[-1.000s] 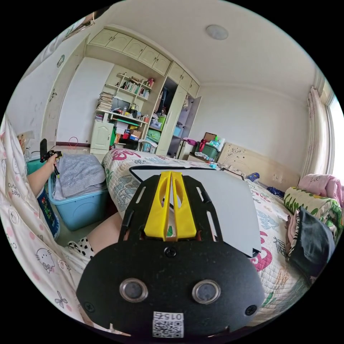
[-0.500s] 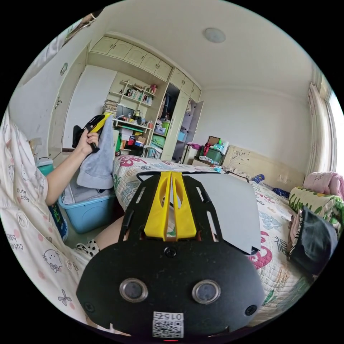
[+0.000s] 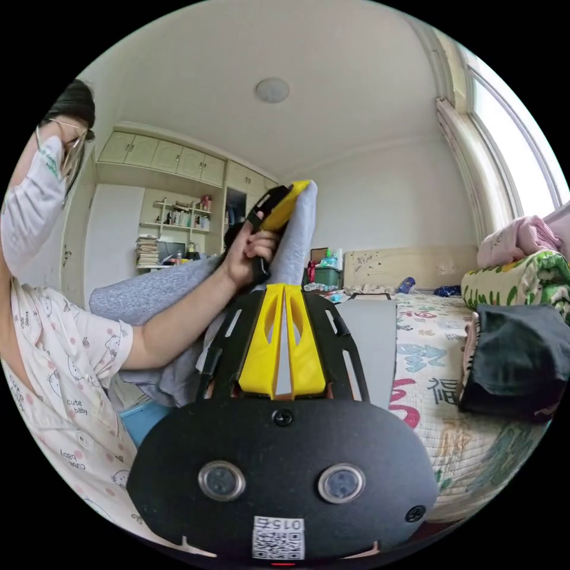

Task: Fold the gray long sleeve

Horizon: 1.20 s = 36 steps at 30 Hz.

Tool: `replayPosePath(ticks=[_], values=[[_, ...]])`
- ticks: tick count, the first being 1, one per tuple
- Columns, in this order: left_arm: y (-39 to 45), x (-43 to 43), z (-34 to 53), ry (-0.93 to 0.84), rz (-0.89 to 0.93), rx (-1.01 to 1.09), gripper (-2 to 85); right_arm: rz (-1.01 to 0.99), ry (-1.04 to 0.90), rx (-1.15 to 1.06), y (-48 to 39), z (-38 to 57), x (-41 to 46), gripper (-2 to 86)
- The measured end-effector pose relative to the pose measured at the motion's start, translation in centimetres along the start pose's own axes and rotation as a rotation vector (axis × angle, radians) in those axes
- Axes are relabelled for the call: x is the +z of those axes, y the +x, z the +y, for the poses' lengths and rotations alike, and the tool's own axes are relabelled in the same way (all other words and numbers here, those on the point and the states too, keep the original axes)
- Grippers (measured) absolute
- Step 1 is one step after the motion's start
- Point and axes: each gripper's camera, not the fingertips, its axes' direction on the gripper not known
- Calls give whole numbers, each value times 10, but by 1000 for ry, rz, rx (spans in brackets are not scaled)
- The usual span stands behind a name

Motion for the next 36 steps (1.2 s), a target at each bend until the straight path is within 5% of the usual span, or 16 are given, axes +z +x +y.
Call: replayPosePath(ticks=[5, 10, 18, 24, 29, 36], values=[[-187, 100, 24, -234, -207, -331, 104, 115, -130, 18, 34, -18, 3, -8], [-190, 132, -22, -363, -335, -249, 139, 11, -196, -110, 35, -49, 34, 9], [-15, 124, -104, -620, -463, 199, 120, -217, -344, -419, 9, -102, 104, 100], [208, 26, -11, -621, -451, 653, 126, -353, -437, -703, -14, -131, 118, 111], [316, -33, 141, -630, -882, 702, 119, -439, -465, -885, -49, -165, 132, 119], [381, -9, 177, -716, -1180, 808, 124, -625, -560, -1232, -131, -203, 160, 113]])
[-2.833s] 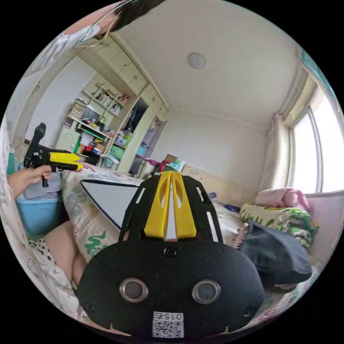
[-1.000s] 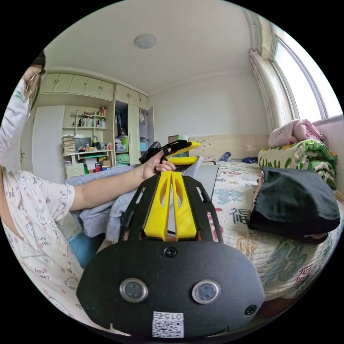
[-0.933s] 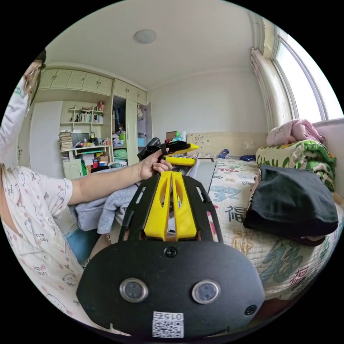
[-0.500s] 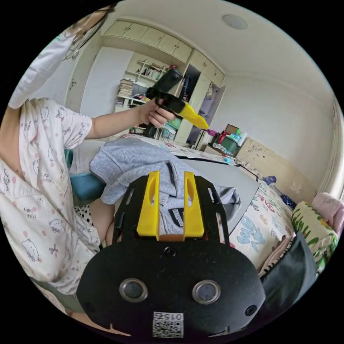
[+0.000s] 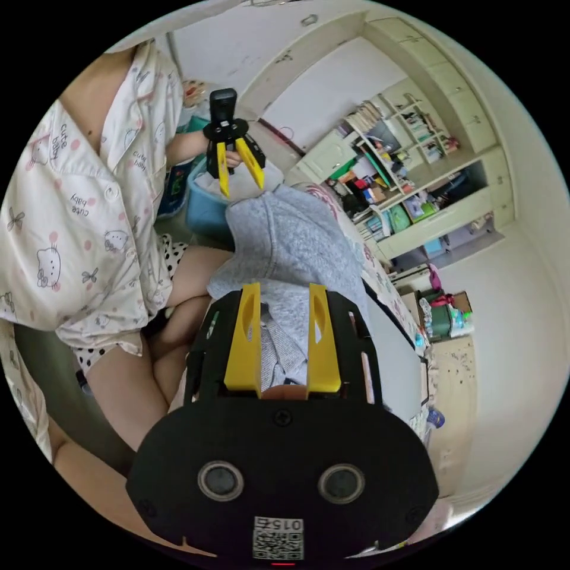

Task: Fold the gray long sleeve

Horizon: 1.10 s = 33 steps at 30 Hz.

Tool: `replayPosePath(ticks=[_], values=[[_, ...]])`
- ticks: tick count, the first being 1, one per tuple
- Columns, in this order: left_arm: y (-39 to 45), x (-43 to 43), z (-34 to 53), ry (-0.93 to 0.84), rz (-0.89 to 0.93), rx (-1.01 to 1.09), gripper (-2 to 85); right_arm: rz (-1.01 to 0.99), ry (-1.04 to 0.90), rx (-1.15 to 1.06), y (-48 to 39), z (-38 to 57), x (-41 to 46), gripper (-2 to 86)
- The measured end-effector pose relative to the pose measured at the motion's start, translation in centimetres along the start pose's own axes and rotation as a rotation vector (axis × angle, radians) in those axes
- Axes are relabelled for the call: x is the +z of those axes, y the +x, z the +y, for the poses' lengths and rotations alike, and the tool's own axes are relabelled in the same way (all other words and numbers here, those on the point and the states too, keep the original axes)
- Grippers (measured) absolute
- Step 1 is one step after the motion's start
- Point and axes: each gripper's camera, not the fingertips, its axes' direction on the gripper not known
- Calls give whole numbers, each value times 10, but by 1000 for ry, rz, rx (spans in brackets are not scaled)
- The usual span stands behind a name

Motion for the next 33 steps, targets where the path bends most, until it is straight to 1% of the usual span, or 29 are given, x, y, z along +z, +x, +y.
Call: replayPosePath(ticks=[2, 5, 6, 8, 11, 14, 16, 18, 20, 21, 25, 27, 29, 31, 33], values=[[9, -1, -22, -86, -51, 126, 122, -54, -142, -77, 5, -36, 11, 108], [14, -8, -38, -148, -103, 219, 119, -64, -297, -145, -2, -69, 23, 112], [15, -11, -40, -172, -120, 235, 118, -58, -317, -154, -4, -74, 24, 111], [12, -37, -44, -240, -244, 241, 115, -33, -383, -151, -18, -87, 27, 100], [3, -57, -38, -232, -260, 265, 113, 68, -400, -166, -42, -95, 24, 91], [-8, -50, -34, -217, -270, 290, 106, 122, -416, -163, -58, -112, 22, 83], [-19, -47, -30, -185, -247, 264, 94, 144, -444, -190, -69, -127, 24, 81], [-26, -40, -23, -205, -227, 255, 80, 183, -481, -220, -81, -144, 26, 85], [-29, -38, -11, -224, -239, 247, 70, 264, -537, -312, -108, -166, 29, 97], [-30, -38, -7, -221, -240, 242, 68, 269, -544, -342, -115, -171, 30, 100], [-40, -50, 22, -177, -274, 203, 49, 247, -668, -498, -145, -193, 54, 99], [-46, -55, 33, -172, -265, 190, 41, 218, -706, -560, -158, -202, 63, 99], [-56, -62, 48, -178, -239, 145, 27, 205, -794, -644, -179, -209, 74, 96], [-66, -68, 61, -177, -225, 104, 18, 210, -849, -674, -197, -211, 77, 84], [-78, -80, 76, -149, -246, 47, 13, 208, -850, -620, -208, -212, 69, 65]])
